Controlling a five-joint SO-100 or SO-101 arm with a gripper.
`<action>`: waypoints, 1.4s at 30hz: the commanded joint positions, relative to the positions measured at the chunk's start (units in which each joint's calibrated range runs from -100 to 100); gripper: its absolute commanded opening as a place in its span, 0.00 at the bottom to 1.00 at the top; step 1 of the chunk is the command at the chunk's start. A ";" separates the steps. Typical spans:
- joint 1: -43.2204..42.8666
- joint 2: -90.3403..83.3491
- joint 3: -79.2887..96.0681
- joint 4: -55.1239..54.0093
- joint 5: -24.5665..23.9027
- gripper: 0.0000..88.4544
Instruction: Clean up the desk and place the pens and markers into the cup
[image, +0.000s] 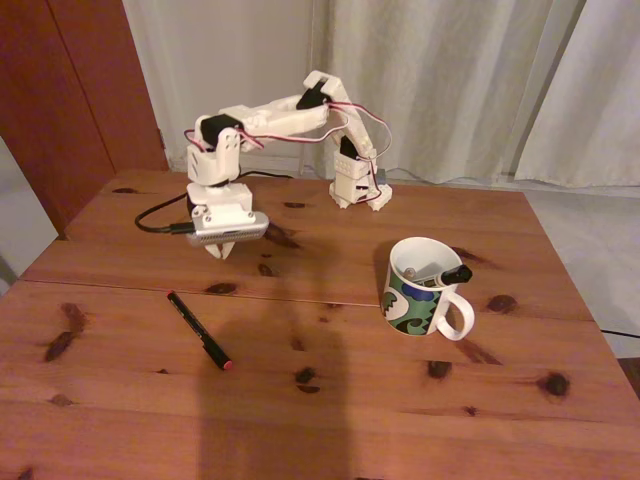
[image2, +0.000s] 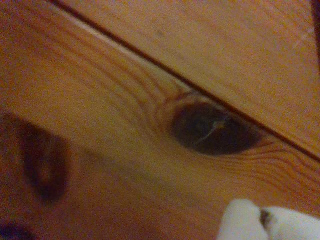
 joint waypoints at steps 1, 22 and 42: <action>0.21 1.63 -8.20 0.36 -0.10 0.01; -0.60 13.05 -20.91 -0.58 -3.25 0.01; -2.29 15.70 -21.09 -0.58 -3.67 0.01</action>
